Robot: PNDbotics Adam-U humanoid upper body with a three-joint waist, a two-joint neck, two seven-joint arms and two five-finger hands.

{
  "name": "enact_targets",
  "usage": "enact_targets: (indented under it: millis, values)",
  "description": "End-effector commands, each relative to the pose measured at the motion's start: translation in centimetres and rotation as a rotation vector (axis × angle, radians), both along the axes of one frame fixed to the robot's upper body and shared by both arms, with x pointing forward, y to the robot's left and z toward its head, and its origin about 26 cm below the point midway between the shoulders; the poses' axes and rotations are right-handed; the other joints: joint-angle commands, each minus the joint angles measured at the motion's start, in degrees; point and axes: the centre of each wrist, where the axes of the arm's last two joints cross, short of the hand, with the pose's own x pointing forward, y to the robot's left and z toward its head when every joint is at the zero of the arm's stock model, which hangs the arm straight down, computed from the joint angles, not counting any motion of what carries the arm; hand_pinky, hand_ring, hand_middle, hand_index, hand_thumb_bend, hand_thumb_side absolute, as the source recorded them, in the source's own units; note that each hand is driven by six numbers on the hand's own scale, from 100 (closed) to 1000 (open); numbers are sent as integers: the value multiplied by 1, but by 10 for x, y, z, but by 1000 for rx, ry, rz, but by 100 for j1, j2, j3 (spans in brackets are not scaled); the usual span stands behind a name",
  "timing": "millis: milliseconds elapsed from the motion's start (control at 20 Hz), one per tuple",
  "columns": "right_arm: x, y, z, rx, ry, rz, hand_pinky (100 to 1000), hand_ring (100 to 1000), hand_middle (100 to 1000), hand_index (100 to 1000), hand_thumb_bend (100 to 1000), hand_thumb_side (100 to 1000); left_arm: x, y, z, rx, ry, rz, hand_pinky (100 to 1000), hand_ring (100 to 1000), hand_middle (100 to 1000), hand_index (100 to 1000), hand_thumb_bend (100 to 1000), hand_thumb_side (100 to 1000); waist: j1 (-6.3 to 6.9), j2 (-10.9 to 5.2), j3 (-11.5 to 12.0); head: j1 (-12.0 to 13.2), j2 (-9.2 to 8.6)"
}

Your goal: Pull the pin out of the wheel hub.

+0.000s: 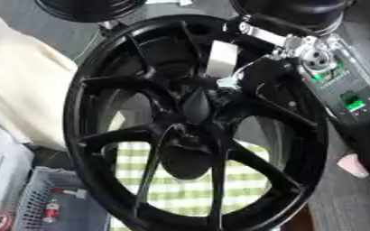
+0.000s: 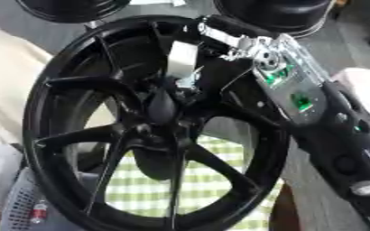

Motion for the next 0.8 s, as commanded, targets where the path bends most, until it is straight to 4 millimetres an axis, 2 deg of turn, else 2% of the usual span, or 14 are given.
enact_targets:
  millis: [50,400,800]
  values:
    - [-2,-7,15,-21,-76,-17,860,759,715,843,453,347,-1,-1,7,14,-22,-9,606,644,506,667,695,532,49,-89,13,-13,-98]
    - [-5,-7,19,-55,-102,-5,837,740,677,821,373,272,0,-2,7,13,-24,-15,606,644,505,667,695,532,54,-59,39,-58,-156]
    - [-11,-6,27,-38,-115,9,820,709,598,787,314,269,1,-2,7,12,-24,-21,606,648,505,667,695,533,69,-44,35,-78,-186]
